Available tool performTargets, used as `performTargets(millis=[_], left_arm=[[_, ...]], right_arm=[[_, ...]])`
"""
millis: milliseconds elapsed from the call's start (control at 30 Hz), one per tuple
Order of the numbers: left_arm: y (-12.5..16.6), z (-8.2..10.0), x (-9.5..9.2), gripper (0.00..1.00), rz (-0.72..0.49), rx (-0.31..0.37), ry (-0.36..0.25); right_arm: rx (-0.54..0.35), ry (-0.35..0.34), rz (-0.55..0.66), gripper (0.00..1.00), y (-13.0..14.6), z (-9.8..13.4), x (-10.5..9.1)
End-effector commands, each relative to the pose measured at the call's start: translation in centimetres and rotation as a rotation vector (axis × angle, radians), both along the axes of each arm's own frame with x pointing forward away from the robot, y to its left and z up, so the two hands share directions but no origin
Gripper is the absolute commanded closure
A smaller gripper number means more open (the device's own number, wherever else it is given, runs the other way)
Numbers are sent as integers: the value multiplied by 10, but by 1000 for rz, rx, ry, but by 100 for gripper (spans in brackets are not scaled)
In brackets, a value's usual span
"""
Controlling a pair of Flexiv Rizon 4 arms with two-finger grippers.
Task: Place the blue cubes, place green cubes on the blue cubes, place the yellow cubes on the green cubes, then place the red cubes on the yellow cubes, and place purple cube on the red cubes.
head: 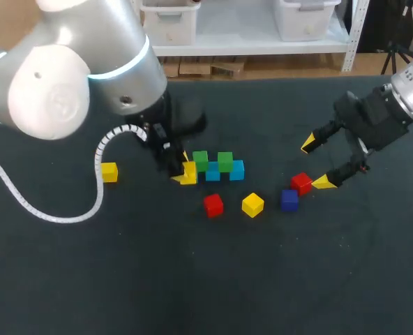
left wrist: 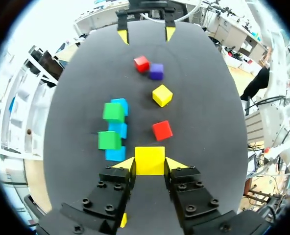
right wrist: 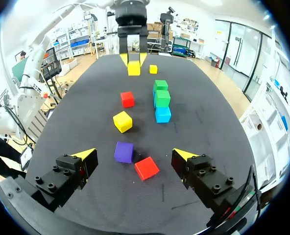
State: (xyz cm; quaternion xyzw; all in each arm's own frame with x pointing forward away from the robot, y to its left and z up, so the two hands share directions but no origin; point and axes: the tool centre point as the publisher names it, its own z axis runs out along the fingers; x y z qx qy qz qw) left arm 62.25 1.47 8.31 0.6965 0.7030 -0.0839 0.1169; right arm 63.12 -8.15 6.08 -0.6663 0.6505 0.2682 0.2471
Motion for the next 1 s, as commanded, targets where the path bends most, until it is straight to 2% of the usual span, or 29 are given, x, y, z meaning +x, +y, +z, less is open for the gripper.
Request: performTargets(millis=[33,200,533,733,1000], left_arm=[[2,18,9,100,-1,17,-22],[-3,24,28,100,-10,24,-42],[-25,16,52,100,-43,19,-43],[-36,12,59,100,-53,3,-40],[-45,3,59,100,-62,-22,-21]], right_arm=[[2,0,1,0,0,-1,1],[2,0,1,0,0,-1,1],[2,0,1,0,0,-1,1],[2,0,1,0,0,-1,1],[2,0,1,0,0,-1,1]])
